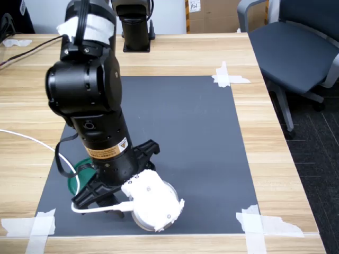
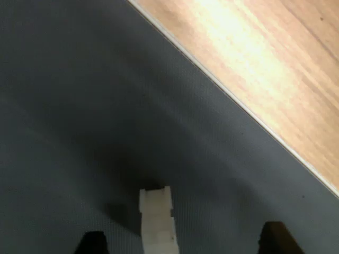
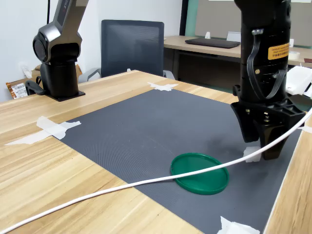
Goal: Grasp a white terminal and put it in the green lid.
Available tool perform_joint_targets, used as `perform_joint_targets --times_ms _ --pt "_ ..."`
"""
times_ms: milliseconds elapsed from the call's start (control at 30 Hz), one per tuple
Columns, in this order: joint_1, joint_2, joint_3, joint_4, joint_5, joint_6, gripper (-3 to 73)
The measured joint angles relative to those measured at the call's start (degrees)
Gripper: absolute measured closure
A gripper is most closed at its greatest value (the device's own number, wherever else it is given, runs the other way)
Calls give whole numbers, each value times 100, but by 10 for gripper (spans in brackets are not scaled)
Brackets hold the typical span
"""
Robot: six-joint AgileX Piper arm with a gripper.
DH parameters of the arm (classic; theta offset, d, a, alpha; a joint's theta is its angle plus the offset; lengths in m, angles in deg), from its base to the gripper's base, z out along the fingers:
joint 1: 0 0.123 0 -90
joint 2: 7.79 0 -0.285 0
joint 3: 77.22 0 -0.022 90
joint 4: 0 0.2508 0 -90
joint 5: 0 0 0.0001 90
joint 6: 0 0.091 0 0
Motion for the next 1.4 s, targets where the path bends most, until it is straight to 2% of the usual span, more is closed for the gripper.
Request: perform_joint_targets --times_ms 233,367,567,667,800,867,1400 --pt "0 163 0 -14 -35 -128 155" --pt "0 205 0 -14 -124 -175 196" --pt "0 272 0 -137 -229 -207 325" --pt "0 279 0 -160 -311 -207 415" --pt "0 279 0 -186 -342 -207 573" --pt "0 279 0 -191 -342 -207 618" --pt "0 -166 0 -241 -431 -41 619"
